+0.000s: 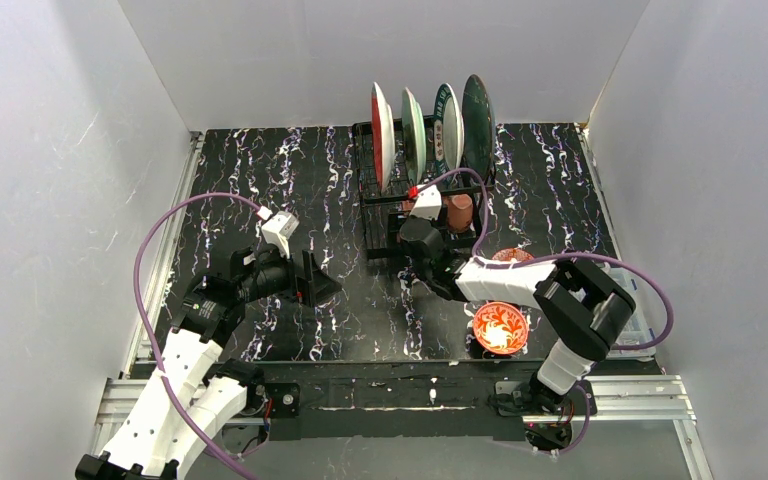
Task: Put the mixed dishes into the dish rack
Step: Turn the cup upside down in the dish rack.
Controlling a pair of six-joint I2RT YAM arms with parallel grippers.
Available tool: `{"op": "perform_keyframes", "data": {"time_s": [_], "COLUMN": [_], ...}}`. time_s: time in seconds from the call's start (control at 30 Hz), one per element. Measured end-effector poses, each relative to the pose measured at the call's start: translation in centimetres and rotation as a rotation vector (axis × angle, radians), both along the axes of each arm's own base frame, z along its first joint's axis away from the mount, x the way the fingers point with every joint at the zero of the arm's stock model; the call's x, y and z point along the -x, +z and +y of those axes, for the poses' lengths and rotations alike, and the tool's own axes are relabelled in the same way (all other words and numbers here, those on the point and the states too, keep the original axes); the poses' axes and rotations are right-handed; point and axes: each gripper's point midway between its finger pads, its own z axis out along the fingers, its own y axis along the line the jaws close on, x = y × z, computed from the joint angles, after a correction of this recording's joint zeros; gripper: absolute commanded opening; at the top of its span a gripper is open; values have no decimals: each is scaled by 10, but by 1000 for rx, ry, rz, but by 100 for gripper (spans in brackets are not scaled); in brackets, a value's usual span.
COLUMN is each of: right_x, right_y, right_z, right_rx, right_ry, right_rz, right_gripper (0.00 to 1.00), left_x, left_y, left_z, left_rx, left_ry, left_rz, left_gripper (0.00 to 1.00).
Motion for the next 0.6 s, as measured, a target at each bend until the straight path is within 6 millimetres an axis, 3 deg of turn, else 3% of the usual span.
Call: {"op": "perform_keyframes", "data": {"time_s": [0.23,0.6], "right_x": [-2,-3], "right_y": [1,1], "right_z": [2,3], "right_rx": [-11,-11], "right_ry": [-5,-4], "right_rz": [0,6], "right_gripper": [92,94], "left_x": [0,0], "left_y": [0,0], "left_z": [0,0], "left_rx": [0,-1], "left_ry": [0,0], "left_rz": [0,0], "left_gripper": [84,84]}}
